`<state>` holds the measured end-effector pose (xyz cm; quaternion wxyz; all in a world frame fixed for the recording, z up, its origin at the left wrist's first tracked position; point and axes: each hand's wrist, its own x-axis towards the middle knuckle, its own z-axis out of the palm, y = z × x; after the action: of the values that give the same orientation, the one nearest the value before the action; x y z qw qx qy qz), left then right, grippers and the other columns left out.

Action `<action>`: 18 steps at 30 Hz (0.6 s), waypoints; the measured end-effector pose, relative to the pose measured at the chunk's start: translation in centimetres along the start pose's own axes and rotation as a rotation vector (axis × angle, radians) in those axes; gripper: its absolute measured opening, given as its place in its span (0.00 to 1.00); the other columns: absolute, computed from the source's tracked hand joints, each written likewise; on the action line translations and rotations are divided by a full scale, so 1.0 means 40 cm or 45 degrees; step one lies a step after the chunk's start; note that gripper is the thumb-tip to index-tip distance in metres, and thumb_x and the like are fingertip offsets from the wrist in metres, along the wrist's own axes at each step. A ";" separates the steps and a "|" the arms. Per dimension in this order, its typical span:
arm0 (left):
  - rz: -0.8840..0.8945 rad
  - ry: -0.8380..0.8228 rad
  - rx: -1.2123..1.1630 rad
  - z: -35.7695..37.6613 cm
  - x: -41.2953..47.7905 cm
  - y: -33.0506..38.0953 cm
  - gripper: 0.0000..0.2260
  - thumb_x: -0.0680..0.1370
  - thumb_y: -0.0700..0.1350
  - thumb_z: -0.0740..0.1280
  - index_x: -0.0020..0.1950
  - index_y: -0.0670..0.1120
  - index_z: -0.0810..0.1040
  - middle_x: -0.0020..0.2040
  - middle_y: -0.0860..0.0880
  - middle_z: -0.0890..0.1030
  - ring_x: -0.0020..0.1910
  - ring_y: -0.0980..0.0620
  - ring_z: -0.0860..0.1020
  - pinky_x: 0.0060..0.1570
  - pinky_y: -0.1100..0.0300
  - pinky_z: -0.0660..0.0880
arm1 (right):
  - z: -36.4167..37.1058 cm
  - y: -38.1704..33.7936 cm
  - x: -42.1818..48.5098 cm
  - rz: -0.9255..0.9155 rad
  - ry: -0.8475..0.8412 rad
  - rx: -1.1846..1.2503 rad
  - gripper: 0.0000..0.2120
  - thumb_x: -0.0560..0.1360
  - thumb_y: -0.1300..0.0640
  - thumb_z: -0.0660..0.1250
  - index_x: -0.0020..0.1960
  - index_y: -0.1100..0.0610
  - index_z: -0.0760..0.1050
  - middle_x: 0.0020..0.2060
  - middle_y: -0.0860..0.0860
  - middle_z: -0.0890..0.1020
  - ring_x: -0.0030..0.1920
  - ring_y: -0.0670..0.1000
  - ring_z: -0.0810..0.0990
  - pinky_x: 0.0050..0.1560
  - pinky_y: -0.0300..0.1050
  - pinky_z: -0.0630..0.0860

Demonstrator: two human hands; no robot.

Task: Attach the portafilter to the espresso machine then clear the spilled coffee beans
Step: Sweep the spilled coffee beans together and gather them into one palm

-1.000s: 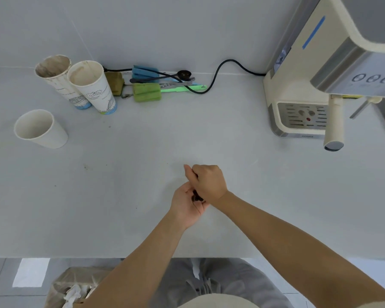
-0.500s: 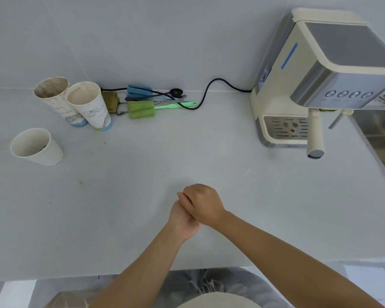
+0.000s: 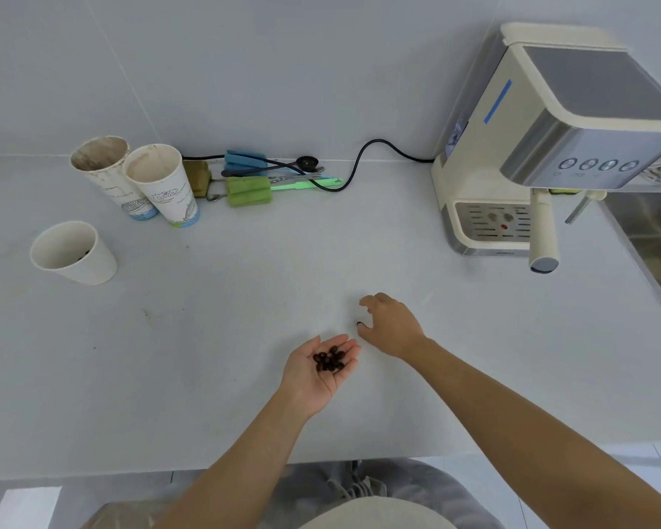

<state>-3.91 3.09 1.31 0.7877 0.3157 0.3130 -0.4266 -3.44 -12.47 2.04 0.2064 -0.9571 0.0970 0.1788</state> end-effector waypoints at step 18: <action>0.112 0.080 -0.093 -0.065 -0.040 0.001 0.20 0.81 0.46 0.51 0.47 0.33 0.76 0.36 0.37 0.85 0.37 0.42 0.84 0.44 0.51 0.78 | 0.022 -0.048 -0.010 -0.098 -0.086 -0.072 0.09 0.73 0.65 0.60 0.50 0.63 0.76 0.49 0.58 0.78 0.49 0.57 0.77 0.46 0.45 0.71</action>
<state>-5.16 5.86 0.96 0.8064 0.3135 0.3389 -0.3696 -3.56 -10.36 2.13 0.1892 -0.9590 0.0478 0.2056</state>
